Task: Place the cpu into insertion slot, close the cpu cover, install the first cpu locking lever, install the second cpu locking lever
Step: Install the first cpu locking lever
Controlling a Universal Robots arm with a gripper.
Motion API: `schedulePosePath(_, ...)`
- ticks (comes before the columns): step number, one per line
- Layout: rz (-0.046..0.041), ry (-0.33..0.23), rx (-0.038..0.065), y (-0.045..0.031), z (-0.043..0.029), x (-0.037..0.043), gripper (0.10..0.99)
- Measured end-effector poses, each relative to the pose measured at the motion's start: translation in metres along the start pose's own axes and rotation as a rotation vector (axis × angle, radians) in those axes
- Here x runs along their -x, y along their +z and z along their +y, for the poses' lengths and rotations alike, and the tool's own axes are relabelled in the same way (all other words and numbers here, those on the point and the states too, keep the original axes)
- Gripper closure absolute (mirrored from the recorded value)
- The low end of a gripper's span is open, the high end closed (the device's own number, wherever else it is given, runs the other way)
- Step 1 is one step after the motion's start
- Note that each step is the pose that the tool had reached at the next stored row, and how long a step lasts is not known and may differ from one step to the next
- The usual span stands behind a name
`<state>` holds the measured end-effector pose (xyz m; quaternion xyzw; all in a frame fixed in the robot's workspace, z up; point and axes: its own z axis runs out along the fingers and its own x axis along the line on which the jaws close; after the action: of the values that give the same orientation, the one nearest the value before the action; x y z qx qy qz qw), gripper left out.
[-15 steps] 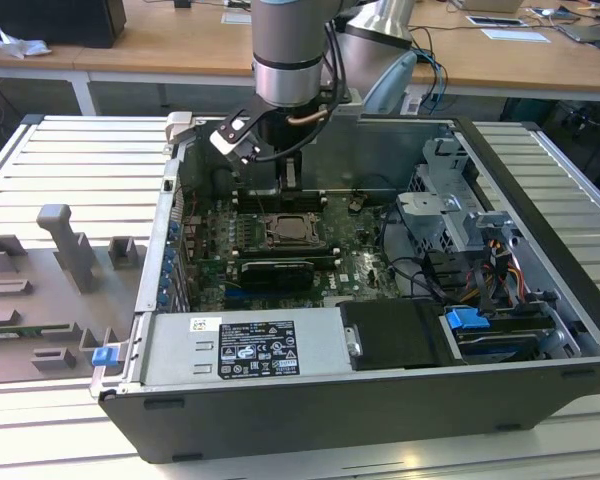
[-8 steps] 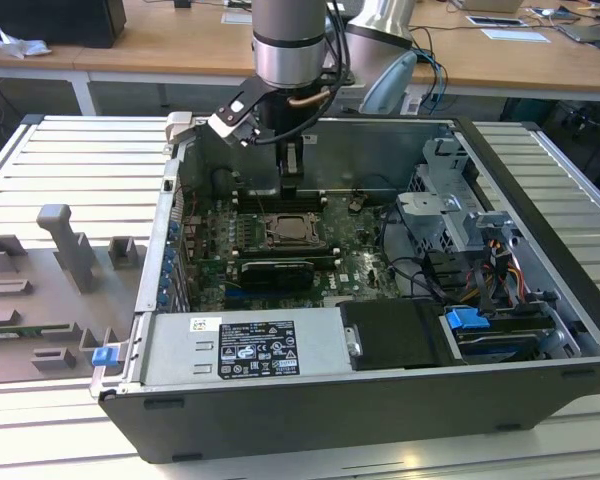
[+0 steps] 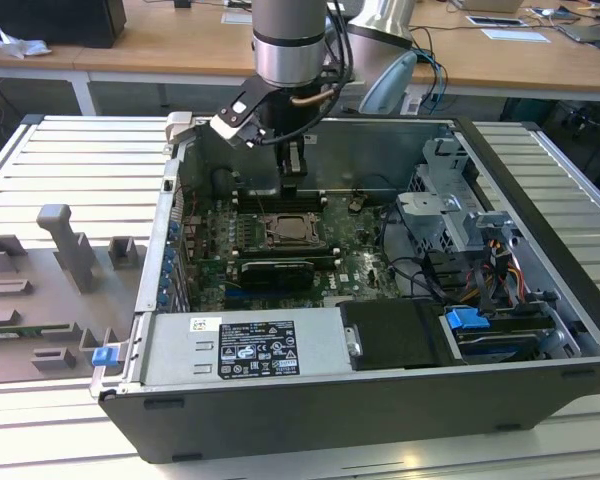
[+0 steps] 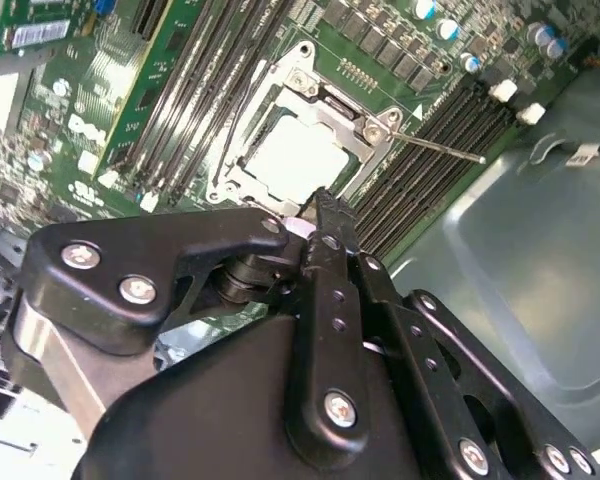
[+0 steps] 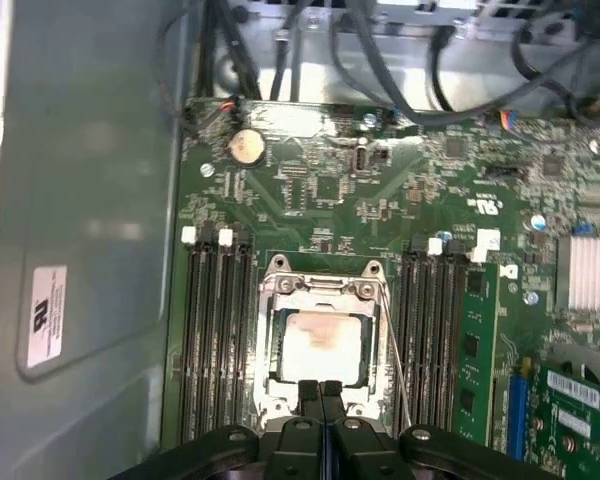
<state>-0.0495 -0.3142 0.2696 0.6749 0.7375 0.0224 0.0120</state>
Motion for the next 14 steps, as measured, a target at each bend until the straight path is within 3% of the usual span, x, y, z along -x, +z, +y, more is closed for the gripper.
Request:
schedulePosePath(2,0.0019,-0.04,-0.001,0.0003,-0.0001,0.0,0.98)
schedulePosePath(4,0.0073,-0.147,-0.002,0.0018,-0.0003,0.0,0.98)
schedulePosePath(6,0.0102,-0.204,-0.003,0.0021,-0.0003,0.0,0.98)
schedulePosePath(14,0.015,-0.304,-0.004,0.0022,-0.0004,0.0,0.98)
